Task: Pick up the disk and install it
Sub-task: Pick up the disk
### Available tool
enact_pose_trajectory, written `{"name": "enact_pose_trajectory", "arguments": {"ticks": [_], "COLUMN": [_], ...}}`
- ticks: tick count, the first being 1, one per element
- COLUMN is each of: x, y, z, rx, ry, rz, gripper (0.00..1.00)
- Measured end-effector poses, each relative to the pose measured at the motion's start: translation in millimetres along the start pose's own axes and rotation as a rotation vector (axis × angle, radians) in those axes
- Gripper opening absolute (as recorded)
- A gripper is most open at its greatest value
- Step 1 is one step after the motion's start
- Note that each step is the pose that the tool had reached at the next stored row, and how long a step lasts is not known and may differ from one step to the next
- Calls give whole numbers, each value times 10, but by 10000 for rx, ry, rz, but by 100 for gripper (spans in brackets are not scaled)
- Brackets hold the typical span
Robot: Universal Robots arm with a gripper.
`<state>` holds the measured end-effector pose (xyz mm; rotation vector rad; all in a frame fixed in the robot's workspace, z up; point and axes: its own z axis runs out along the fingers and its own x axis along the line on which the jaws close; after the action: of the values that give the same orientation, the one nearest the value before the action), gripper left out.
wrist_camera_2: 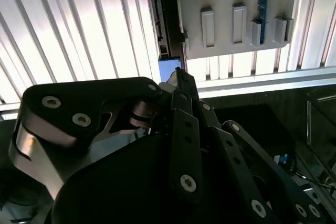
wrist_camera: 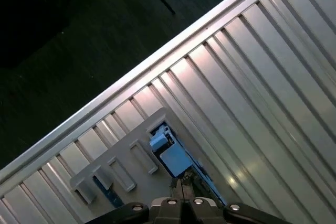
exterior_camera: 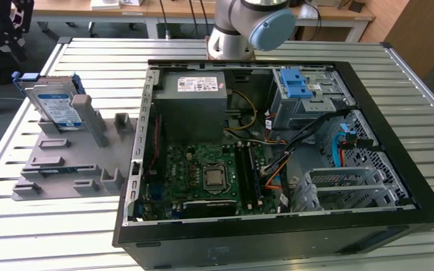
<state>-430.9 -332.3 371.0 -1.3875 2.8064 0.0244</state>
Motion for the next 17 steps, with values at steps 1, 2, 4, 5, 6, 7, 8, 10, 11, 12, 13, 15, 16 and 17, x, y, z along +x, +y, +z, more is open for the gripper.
{"name": "enact_pose_trajectory", "arguments": {"ticks": [1,2,4,5,6,7,8,10,11,12,13,15,16,17], "x": [0,0,0,0,0,0,0,0,0,0,0,0,0,0], "y": [0,0,0,0,0,0,0,0,0,0,0,0,0,0], "z": [1,2,4,4,5,6,7,8,8,8,9,9,9,9], "rx": [-1,-2,-2,-3,-2,-2,-2,2,4,6,6,5,4,2], "ry": [0,0,-1,-1,-2,-3,-3,-8,-10,-11,-12,-12,-12,-12], "rz": [-179,-358,-705,-878,-1064,-1231,-1406,-1739,-1896,-2034,-2174,-2523,-2674,-2816], "gripper": [11,11,11,11,11,11,11,11,11,11,11,11,11,11]}}
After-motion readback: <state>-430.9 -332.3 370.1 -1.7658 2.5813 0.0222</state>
